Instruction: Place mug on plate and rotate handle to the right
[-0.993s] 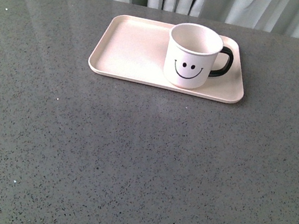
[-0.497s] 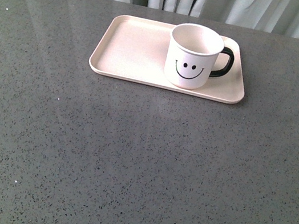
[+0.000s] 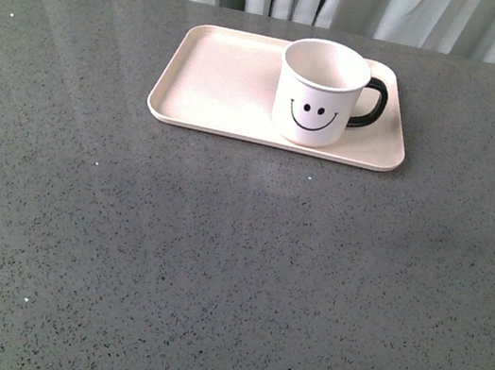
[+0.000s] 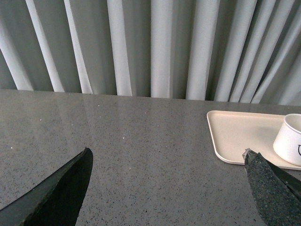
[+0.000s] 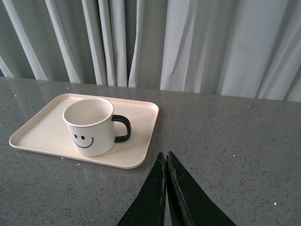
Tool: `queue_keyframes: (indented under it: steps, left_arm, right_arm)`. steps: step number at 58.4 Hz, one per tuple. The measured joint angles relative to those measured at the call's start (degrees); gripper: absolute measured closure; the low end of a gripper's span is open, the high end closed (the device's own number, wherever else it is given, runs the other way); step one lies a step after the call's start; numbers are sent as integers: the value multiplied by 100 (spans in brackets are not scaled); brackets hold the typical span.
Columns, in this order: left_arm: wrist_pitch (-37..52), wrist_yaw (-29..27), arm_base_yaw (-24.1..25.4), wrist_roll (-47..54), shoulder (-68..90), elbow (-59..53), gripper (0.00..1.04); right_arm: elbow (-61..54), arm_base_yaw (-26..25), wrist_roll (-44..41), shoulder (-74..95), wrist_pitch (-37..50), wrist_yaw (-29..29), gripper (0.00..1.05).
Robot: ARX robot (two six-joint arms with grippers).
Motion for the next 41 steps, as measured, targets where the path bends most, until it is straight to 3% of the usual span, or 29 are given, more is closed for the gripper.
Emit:
queue_keyframes:
  steps: [41]
  left_arm:
    - [0, 0, 0, 0, 0, 0, 9]
  right_arm:
    - [-317, 0, 0, -3250, -2726, 0, 103]
